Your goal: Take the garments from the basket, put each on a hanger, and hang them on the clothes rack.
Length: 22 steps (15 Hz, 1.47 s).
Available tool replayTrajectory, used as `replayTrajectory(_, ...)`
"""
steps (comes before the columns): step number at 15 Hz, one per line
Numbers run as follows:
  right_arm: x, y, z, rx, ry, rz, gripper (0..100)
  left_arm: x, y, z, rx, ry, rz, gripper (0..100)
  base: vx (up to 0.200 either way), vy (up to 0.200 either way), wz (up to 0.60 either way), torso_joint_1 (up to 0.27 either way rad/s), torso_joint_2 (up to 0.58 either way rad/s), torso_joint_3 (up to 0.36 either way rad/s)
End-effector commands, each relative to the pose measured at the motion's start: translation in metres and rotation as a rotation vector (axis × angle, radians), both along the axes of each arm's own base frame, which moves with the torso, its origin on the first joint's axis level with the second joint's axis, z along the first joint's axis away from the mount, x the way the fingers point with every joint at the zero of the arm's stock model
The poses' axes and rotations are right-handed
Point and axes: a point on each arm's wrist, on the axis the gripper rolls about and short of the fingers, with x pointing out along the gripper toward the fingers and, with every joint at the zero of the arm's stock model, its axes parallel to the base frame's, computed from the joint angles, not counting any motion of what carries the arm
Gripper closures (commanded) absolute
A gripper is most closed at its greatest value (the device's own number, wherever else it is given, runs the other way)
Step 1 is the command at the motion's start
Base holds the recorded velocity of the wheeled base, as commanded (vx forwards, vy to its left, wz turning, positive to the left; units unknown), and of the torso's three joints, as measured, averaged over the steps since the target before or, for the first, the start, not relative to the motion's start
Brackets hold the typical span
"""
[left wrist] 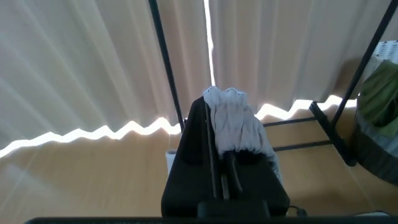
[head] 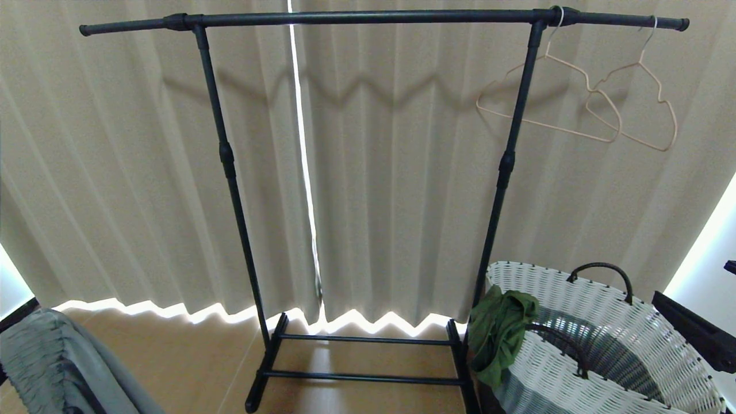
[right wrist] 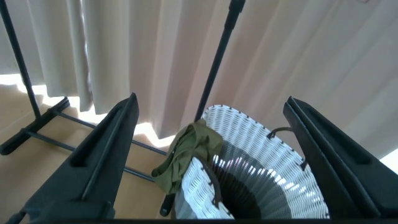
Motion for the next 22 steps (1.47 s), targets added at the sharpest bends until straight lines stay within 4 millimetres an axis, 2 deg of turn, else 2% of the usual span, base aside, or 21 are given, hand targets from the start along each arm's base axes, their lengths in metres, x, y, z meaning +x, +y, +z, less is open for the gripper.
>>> replayTrajectory(1,0.003,0.0,-0.005,-0.005,0.029,-0.001,0,0.002,0.0,-0.003,-0.004,0.015,0.001,100,0.0,0.0,0.0,0.0,0.0,0.0)
replayTrajectory(9,0.009,-0.005,-0.008,-0.006,0.058,-0.058,0,0.004,0.0,-0.002,-0.021,0.005,-0.009,100,0.0,0.0,0.0,0.0,0.0,0.0)
replayTrajectory(12,0.009,-0.005,-0.005,-0.004,0.046,-0.058,0,0.003,-0.001,-0.005,-0.022,0.014,-0.018,100,0.0,0.0,0.0,0.038,-0.17,-0.159)
replayTrajectory(22,0.009,-0.006,-0.003,-0.002,0.035,-0.071,0,0.003,-0.001,-0.012,-0.014,0.035,-0.019,100,0.0,0.0,0.0,0.174,-0.47,-0.281)
